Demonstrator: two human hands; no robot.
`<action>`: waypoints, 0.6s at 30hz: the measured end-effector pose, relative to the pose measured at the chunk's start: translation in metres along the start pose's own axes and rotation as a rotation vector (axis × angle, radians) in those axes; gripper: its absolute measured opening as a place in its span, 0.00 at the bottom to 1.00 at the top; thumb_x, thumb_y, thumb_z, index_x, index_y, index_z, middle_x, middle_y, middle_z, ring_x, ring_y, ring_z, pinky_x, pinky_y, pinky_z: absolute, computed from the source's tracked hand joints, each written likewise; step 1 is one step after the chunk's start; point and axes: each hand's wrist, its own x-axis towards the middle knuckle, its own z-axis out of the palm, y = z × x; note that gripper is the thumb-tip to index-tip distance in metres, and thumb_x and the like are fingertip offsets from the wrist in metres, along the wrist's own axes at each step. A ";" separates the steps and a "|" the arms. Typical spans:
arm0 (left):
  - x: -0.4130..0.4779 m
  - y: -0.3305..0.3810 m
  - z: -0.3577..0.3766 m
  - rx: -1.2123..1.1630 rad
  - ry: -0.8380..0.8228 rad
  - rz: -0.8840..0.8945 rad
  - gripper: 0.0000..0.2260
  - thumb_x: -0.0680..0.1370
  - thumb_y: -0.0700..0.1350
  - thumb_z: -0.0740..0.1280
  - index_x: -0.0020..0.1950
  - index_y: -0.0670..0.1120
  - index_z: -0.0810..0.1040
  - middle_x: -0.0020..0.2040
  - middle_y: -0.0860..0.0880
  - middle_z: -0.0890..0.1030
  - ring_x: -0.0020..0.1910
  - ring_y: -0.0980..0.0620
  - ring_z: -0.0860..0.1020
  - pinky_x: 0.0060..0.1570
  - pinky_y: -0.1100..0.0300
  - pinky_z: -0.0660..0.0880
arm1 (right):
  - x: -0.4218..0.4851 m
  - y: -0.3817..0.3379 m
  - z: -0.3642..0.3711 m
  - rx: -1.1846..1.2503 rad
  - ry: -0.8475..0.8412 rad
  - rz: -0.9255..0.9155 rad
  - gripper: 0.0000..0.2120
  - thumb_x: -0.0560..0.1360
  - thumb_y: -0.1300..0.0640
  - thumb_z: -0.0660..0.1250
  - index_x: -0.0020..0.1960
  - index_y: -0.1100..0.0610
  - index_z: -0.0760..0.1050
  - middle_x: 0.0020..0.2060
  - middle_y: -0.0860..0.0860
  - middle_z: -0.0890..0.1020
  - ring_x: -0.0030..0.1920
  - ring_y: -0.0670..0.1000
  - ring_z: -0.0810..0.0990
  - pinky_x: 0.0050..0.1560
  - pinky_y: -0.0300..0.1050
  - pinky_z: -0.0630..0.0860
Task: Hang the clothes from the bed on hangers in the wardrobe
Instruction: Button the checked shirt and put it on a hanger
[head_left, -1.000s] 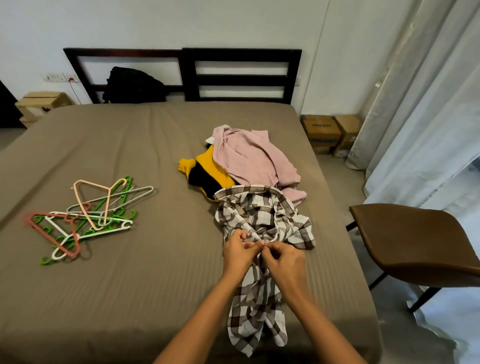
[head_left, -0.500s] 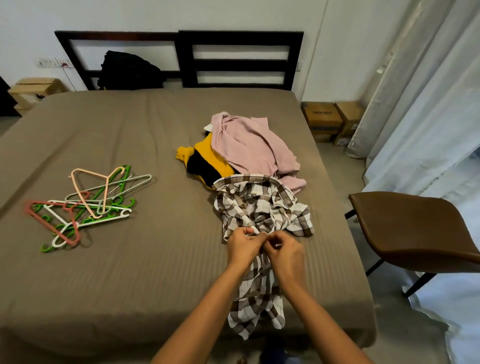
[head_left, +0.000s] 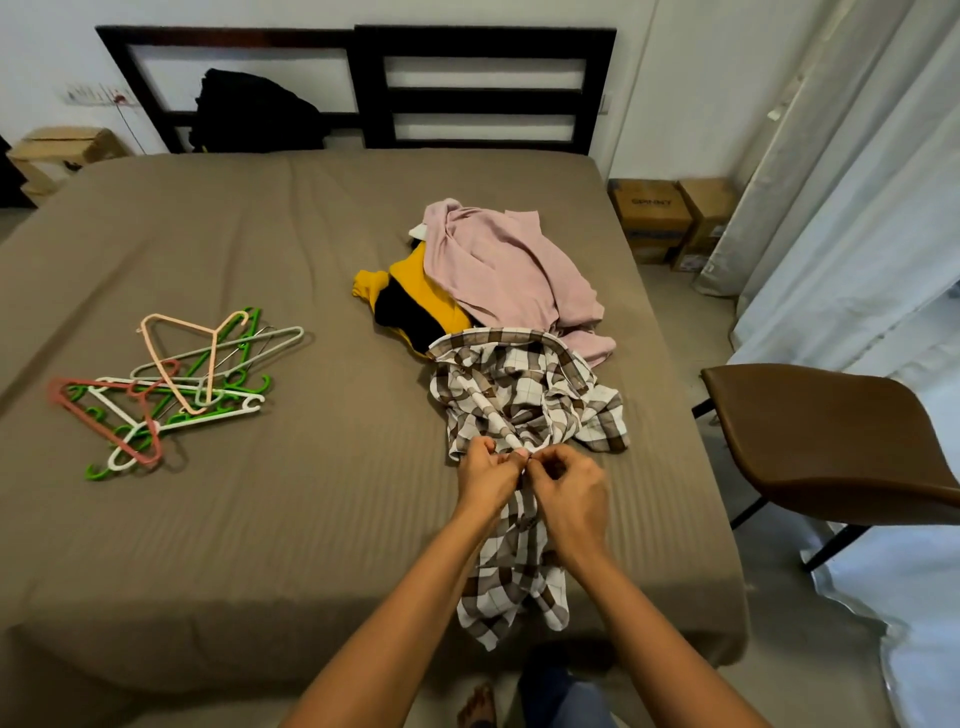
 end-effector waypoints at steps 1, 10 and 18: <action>0.000 -0.002 -0.001 0.011 -0.013 0.010 0.15 0.73 0.41 0.71 0.52 0.47 0.66 0.50 0.39 0.81 0.51 0.40 0.81 0.52 0.41 0.78 | 0.000 0.001 0.001 0.010 0.008 0.005 0.04 0.74 0.57 0.68 0.47 0.57 0.80 0.39 0.49 0.81 0.38 0.46 0.79 0.41 0.44 0.80; -0.001 -0.005 -0.001 -0.093 0.024 -0.101 0.24 0.69 0.43 0.76 0.59 0.36 0.71 0.49 0.39 0.82 0.46 0.45 0.83 0.44 0.51 0.81 | -0.002 0.009 0.011 0.039 0.086 -0.165 0.03 0.74 0.63 0.67 0.42 0.60 0.78 0.35 0.51 0.79 0.34 0.48 0.77 0.34 0.39 0.74; -0.017 -0.007 -0.012 0.140 -0.113 0.265 0.12 0.77 0.42 0.67 0.53 0.44 0.65 0.46 0.48 0.80 0.46 0.53 0.78 0.45 0.58 0.77 | 0.034 0.009 -0.017 0.898 -0.625 0.957 0.09 0.76 0.59 0.64 0.38 0.59 0.73 0.26 0.51 0.75 0.26 0.47 0.73 0.26 0.36 0.73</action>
